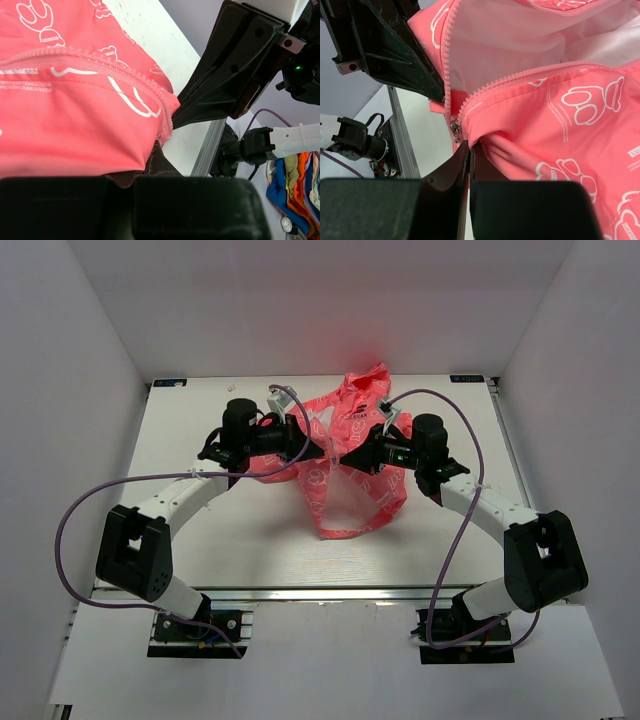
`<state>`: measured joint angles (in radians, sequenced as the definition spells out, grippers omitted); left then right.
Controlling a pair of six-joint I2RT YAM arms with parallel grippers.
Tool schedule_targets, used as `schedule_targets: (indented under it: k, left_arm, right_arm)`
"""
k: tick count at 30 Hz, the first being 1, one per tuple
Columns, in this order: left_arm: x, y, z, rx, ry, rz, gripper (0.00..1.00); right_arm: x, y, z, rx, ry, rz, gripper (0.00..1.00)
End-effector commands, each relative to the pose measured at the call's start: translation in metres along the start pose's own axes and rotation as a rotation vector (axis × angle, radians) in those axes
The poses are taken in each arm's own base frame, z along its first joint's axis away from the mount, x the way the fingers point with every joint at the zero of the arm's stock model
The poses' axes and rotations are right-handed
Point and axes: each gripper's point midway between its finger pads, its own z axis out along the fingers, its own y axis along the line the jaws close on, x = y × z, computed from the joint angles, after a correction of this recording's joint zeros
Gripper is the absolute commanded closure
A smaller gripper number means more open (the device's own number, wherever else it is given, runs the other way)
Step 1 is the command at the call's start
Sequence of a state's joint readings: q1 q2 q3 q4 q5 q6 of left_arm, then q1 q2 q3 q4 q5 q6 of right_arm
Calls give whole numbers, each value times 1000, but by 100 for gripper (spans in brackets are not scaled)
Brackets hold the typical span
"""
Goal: Zip up the jacket
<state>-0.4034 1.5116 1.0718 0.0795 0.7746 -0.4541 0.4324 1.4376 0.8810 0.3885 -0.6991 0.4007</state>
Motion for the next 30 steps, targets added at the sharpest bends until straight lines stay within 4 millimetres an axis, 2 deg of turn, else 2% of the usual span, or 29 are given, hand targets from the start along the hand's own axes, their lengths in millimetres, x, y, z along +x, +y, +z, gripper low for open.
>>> schedule_targets:
  k: [1, 16, 25, 30]
  left_arm:
    - [-16, -21, -10, 30, -50, 60, 100]
    - [-11, -20, -12, 20, -44, 61, 100]
    - [-8, -18, -12, 17, -43, 50, 100]
    - [-12, -26, -12, 56, -64, 52, 100]
  right_arm:
    - [-22, 15, 0, -42, -37, -66, 100]
    - [-27, 12, -1, -9, -67, -53, 100]
    - [-28, 21, -2, -50, -69, -47, 100]
    - [-25, 18, -1, -41, -64, -43, 100]
